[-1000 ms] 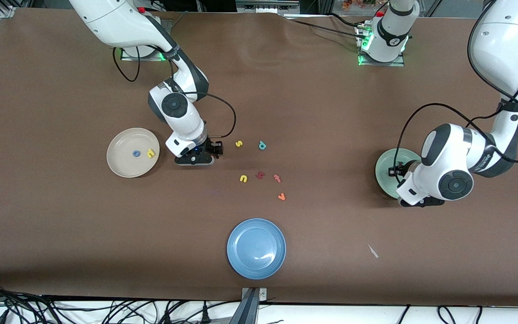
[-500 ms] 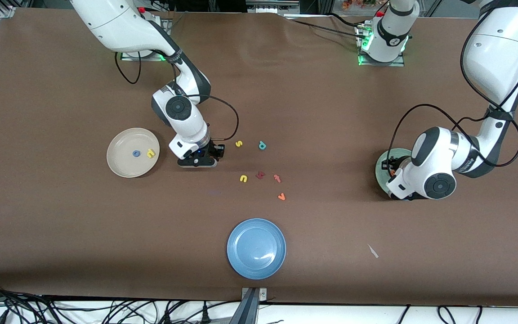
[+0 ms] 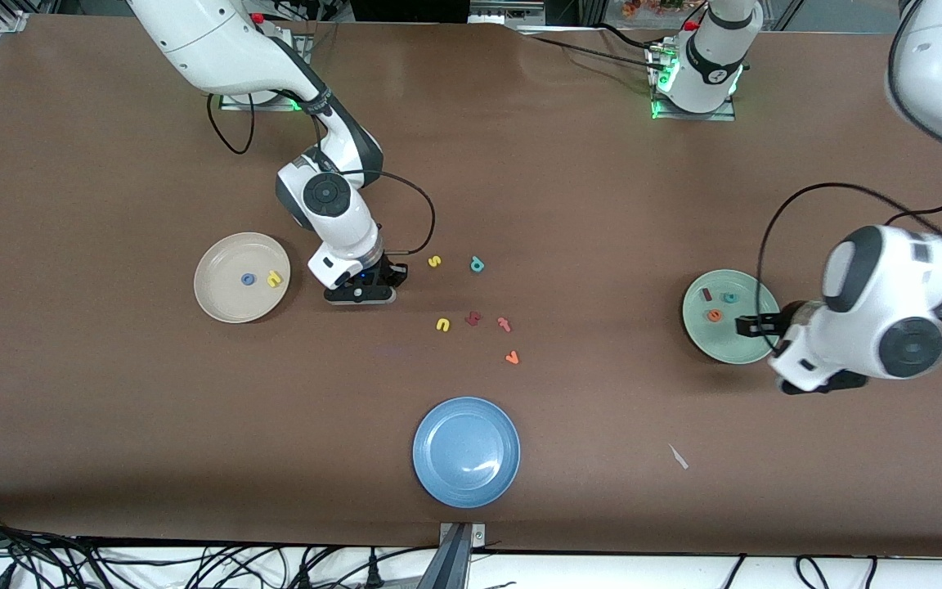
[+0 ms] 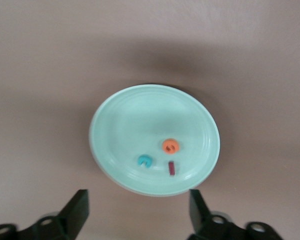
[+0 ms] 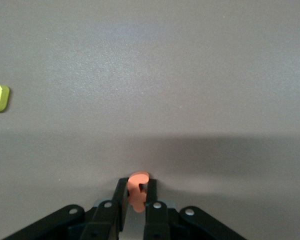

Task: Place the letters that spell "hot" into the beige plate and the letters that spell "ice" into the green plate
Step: 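Grasp the f with the right gripper while the left gripper releases l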

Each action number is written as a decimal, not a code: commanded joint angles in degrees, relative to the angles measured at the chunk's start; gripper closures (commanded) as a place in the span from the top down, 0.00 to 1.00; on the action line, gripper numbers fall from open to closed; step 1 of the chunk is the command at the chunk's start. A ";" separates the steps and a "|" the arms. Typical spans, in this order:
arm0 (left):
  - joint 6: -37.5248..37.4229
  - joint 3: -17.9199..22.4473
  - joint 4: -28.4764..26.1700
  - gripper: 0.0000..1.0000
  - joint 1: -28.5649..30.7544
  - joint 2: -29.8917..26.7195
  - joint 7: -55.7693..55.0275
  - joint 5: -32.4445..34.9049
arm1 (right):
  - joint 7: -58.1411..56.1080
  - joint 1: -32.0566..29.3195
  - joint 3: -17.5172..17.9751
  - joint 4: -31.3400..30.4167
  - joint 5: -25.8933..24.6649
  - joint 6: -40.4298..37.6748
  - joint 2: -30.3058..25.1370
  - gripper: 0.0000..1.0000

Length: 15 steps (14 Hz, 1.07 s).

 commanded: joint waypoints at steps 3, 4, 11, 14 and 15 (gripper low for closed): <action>-10.89 0.03 8.94 1.00 0.39 -4.66 1.57 -1.78 | -12.29 -2.86 -1.83 -0.52 -1.16 -14.59 -9.69 0.00; -10.89 0.12 8.94 1.00 0.39 -6.59 1.22 -1.69 | -16.15 -4.79 -1.83 -2.00 -1.08 -15.23 -11.80 0.00; -10.28 -0.05 9.20 1.00 1.61 -11.35 2.27 -1.60 | -35.25 -10.87 -6.83 -18.78 -0.72 -15.68 -27.53 0.05; -10.28 2.22 9.12 1.00 0.57 -14.24 8.66 -2.22 | -37.28 -10.88 -9.03 -23.45 -0.64 -15.85 -30.19 0.52; -10.19 4.23 9.20 1.00 -1.00 -14.51 9.38 -3.52 | -37.29 -10.88 -9.38 -23.46 -0.63 -15.85 -30.19 0.92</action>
